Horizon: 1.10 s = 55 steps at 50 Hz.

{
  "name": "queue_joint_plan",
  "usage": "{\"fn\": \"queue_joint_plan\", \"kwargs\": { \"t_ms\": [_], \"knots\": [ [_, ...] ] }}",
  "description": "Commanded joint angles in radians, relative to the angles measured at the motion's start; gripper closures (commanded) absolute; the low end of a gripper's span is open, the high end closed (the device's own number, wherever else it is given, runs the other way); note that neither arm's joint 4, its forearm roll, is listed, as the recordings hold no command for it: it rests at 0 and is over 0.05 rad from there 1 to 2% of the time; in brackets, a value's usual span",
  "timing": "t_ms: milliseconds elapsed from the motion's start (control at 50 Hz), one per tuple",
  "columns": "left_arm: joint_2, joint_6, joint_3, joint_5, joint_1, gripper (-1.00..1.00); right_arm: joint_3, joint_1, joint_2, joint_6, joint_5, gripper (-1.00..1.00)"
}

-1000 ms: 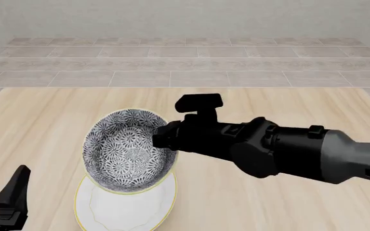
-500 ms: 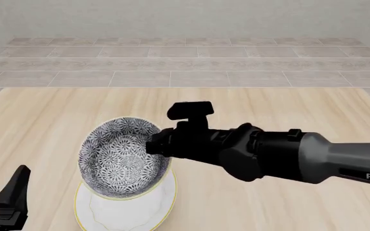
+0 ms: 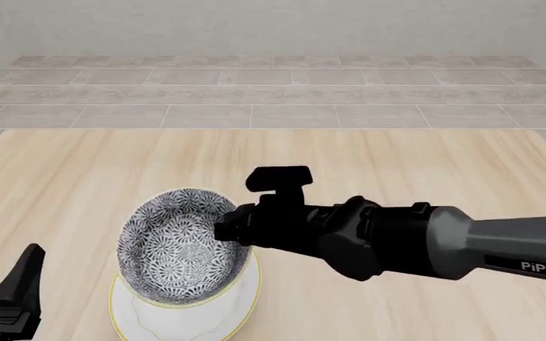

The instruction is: Put the bowl on the plate.

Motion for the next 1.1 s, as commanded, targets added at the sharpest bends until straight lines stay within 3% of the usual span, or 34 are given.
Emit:
{"fn": "queue_joint_plan", "kwargs": {
  "t_ms": [20, 1100],
  "knots": [
    [0.000, 0.000, 0.000, 0.000, 0.000, -1.00, 0.012, 0.000, 0.004, 0.019, -0.016, 1.00],
    [0.000, 0.000, 0.000, 0.000, 0.000, -1.00, 0.035, 0.029, 0.063, 0.053, -0.071, 1.00]
  ]
}}
